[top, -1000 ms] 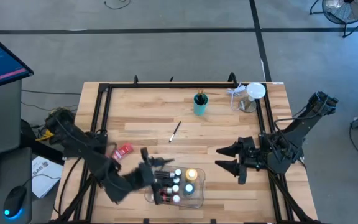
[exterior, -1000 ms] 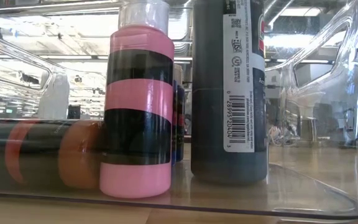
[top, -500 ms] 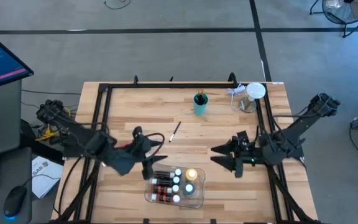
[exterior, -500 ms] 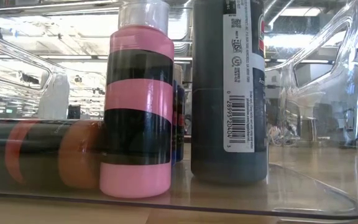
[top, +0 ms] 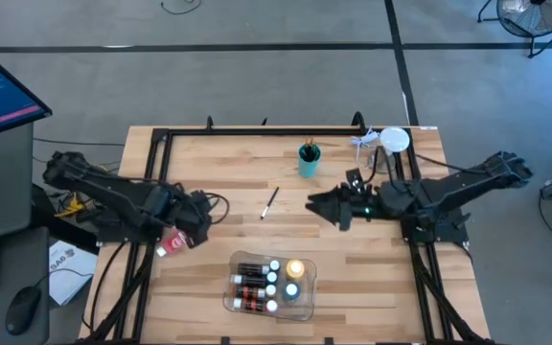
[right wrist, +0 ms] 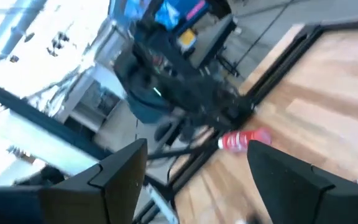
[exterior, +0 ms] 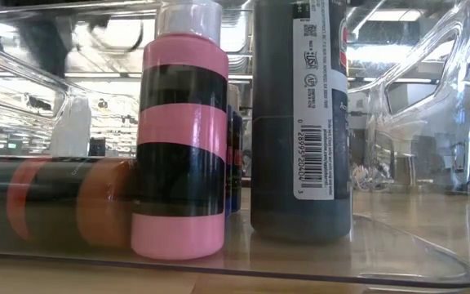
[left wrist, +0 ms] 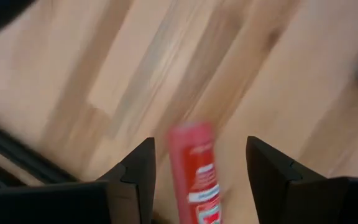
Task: Pick & Place Paint Supplies
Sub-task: Put the red paint bottle into the transparent bin
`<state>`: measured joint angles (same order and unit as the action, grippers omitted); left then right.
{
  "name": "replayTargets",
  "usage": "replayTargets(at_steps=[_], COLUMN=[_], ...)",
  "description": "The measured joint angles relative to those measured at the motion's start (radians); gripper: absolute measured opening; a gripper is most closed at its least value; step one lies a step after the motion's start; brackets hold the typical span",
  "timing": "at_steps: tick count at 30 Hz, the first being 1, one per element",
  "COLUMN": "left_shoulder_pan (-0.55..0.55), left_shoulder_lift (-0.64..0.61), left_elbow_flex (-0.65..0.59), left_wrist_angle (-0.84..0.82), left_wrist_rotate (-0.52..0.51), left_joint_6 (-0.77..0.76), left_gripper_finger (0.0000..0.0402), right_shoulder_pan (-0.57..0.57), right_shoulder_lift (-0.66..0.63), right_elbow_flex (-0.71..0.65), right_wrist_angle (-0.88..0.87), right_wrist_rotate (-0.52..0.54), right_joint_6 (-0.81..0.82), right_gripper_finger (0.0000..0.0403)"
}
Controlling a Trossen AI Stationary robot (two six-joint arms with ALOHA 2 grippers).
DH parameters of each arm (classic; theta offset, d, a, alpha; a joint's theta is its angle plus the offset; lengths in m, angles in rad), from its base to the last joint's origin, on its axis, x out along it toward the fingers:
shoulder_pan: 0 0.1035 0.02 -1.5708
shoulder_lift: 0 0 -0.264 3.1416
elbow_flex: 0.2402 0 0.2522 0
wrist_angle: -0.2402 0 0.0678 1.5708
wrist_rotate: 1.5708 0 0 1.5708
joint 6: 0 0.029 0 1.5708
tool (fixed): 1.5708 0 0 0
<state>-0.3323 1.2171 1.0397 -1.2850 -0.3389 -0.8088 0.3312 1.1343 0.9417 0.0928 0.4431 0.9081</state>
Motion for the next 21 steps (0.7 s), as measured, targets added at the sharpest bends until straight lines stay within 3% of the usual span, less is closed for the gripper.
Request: replayTargets(at_steps=[6,12,16,21], left_shoulder_pan=[0.036,0.036,0.031,0.035], left_shoulder_lift=[-0.242,-0.399,-0.4,-0.311], left_elbow_flex=[-0.289,-0.41,-0.414,-0.414], left_wrist_angle=[0.107,0.129,0.145,0.169], left_wrist_rotate=[0.155,0.261,0.266,0.253], left_joint_6=[-0.098,-0.137,-0.111,-0.097], left_gripper_finger=[0.0154,0.0154,0.0172,0.0219], right_shoulder_pan=[-0.057,-0.112,-0.153,-0.188], right_shoulder_lift=[0.0,0.0,0.0,0.0], right_elbow_flex=[0.0,0.0,0.0,0.0], right_wrist_angle=[0.023,0.019,0.017,0.017], right_wrist_rotate=[-0.001,-0.008,-0.063,-0.107], right_joint_6=[-0.025,-0.04,-0.044,-0.044], right_gripper_finger=[0.027,0.027,0.027,0.027])
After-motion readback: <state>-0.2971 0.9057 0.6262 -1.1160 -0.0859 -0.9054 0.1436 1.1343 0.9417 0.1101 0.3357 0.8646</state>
